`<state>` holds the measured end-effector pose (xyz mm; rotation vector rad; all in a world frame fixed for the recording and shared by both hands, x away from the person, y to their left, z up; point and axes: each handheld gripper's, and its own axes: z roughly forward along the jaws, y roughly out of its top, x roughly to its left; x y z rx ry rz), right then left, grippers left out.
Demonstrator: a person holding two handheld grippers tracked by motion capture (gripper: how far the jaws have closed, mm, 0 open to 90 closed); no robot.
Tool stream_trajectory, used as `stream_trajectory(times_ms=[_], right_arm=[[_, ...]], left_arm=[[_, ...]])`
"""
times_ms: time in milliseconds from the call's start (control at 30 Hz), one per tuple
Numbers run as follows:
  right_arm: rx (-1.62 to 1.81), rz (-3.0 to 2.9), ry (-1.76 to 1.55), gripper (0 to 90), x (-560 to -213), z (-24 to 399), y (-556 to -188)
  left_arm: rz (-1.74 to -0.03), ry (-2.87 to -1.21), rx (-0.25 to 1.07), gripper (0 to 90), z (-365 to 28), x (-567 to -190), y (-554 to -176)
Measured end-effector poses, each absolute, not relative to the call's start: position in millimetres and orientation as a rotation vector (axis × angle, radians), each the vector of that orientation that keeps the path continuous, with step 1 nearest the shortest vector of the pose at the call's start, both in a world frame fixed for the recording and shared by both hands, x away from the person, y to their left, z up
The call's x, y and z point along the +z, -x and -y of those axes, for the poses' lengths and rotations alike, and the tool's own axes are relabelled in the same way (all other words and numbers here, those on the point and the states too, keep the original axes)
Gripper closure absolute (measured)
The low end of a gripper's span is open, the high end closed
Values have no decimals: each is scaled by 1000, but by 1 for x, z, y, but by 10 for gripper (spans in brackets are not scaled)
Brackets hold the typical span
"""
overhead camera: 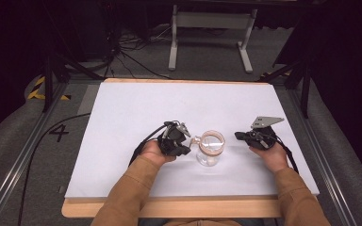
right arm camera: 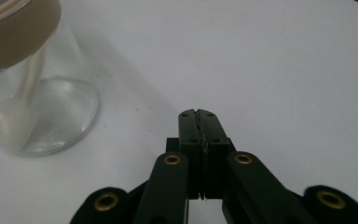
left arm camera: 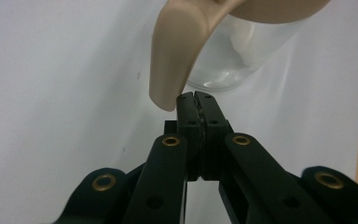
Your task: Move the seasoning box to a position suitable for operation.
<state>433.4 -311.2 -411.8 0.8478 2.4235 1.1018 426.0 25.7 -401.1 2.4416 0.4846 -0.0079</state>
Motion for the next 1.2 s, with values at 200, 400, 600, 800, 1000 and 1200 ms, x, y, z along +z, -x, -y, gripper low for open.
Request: stream_trajectory(times_ms=[200,400,600,800,1000,1200], right_arm=[[1103,-2423,-853,895,-411,313,-428],[1096,-2408,-860,896,-411,319,-420],[1111,-2389,-884,895,-409,328,-410],[1113,-2370,-901,895,-407,333,-400],[1120,-2369,-908,895,-407,331,-400],[1117,-2386,-902,895,-405,314,-402]], left_arm=[[-487,-2440,-4,898,-23,-401,-430],[-478,-2439,-2,898,-21,-399,-436],[-497,-2430,23,898,-22,-398,-446],[-519,-2396,70,898,-22,-399,-454],[-518,-2399,52,896,-25,-398,-453],[-532,-2426,71,890,-31,-393,-446]])
